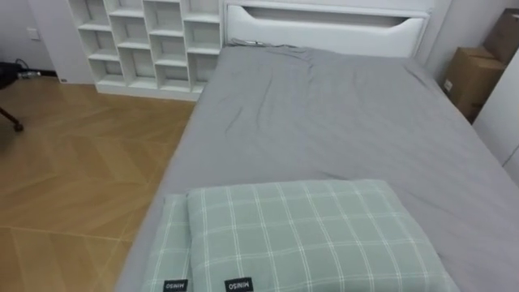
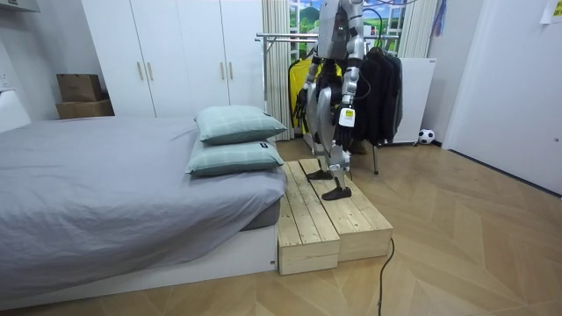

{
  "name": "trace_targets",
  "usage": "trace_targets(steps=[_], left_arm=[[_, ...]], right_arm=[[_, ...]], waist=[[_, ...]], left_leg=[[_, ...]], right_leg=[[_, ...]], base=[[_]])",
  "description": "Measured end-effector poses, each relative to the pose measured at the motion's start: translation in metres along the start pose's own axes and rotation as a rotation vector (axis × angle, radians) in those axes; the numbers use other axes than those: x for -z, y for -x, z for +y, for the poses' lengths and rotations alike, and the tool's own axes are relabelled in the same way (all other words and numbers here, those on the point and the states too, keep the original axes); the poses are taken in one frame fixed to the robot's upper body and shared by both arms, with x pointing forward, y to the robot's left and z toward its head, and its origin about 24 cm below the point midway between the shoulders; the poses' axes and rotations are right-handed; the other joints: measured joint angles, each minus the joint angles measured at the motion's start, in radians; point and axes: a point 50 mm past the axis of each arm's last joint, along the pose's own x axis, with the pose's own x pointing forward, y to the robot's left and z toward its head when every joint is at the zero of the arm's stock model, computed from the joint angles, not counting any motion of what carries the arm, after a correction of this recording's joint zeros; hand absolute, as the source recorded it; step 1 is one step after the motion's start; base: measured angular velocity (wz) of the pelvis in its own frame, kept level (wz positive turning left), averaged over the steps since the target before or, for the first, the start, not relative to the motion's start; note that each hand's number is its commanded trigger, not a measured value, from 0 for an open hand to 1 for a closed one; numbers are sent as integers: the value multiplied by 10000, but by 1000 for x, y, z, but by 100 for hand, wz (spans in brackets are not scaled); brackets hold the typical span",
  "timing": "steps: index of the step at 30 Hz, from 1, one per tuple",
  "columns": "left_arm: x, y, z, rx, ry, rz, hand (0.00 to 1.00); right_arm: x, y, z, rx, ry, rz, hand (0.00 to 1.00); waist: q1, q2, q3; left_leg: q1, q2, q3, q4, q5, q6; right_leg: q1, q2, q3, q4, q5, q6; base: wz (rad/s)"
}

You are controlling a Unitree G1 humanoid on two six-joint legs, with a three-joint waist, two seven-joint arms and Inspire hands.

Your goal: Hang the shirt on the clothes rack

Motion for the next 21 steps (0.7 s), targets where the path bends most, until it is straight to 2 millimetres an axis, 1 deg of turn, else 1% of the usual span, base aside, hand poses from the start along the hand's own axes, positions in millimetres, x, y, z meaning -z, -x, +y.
trace_targets(steps=[4, 7, 12, 15, 21], left_arm=[[-6, -1, -2, 21, -235, -158, 0], [-11, -1, -4, 25, -223, -283, 0], [-11, -1, -4, -101, -258, -296, 0], [-11, -1, -5, -134, -285, -300, 0], [-9, -1, -5, -235, -356, -255, 0]], right_arm=[[0, 0, 0, 11, -309, -65, 0], [1, 0, 0, -76, -496, -50, 0], [1, 0, 1, -133, -582, -34, 0], [2, 0, 2, -156, -486, 39, 0], [6, 0, 2, -159, -566, 200, 0]], waist=[[-30, 72, -31], [-31, 64, -37], [-35, 53, -47], [6, 38, -79], [21, 25, -70]], left_leg=[[-5, 3, -14, -9, 16, -23], [-4, 2, -10, -11, 20, -26], [-4, 3, -5, -22, 22, -26], [20, 3, -3, -22, 27, -27], [108, 3, -1, -17, 27, -27]], right_leg=[[-8, 12, -29, -5, -15, 0], [-16, 13, -42, -5, -15, 0], [-25, 14, -41, -5, -15, 0], [-16, 14, -30, -4, -15, 0], [59, 14, -1, -9, -15, 0]], base=[[2], [0], [0], [0], [0]])
